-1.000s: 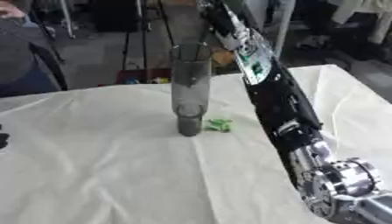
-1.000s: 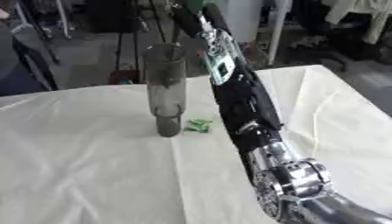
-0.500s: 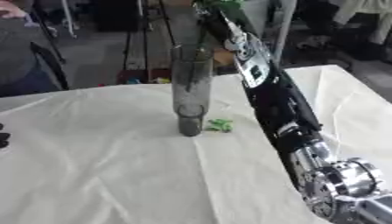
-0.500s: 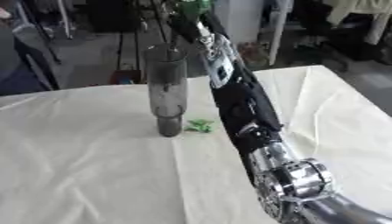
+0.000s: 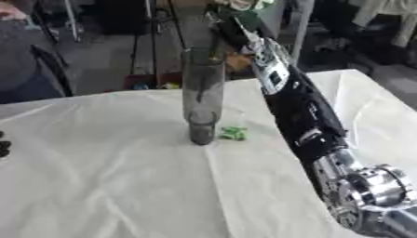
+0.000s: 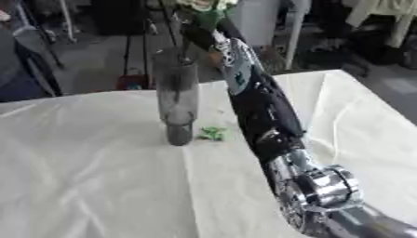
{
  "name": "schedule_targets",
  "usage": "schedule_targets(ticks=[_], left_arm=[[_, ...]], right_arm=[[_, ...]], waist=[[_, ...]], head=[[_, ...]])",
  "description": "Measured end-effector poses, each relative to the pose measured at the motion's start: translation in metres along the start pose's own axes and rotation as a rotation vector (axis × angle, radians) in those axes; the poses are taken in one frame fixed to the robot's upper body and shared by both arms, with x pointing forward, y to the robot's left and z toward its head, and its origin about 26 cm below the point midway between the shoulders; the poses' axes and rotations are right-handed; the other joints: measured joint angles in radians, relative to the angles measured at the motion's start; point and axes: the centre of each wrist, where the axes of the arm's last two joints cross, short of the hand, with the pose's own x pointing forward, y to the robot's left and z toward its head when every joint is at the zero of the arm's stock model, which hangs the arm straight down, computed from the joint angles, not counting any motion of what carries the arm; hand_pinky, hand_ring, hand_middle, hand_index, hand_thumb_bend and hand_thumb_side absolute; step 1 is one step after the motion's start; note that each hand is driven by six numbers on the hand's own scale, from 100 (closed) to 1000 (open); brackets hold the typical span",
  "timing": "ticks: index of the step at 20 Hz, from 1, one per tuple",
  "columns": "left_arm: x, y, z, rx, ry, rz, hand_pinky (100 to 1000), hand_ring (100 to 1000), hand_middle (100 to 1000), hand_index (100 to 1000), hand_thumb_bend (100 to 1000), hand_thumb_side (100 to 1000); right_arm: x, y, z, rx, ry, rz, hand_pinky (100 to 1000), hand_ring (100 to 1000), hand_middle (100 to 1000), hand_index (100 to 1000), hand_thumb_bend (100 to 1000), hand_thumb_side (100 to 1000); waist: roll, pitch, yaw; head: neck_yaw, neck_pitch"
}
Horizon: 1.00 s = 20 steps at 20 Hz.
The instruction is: Arrange flowers into the vase.
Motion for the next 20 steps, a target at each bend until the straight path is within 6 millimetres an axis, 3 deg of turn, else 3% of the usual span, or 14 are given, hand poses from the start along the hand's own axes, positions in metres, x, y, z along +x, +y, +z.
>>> schedule_targets(ticks=[20], left_arm=[[0.0,0.002,0.001,0.008,0.002,-0.005,763,736,728,785,730,961]], right_arm=[[-0.016,0.003,0.012,0.133,-0.052,-0.043,339,489,321,463,100,1000]], waist=[[-0.001,-0.004,-0.008]], head=[[0.005,0.003]])
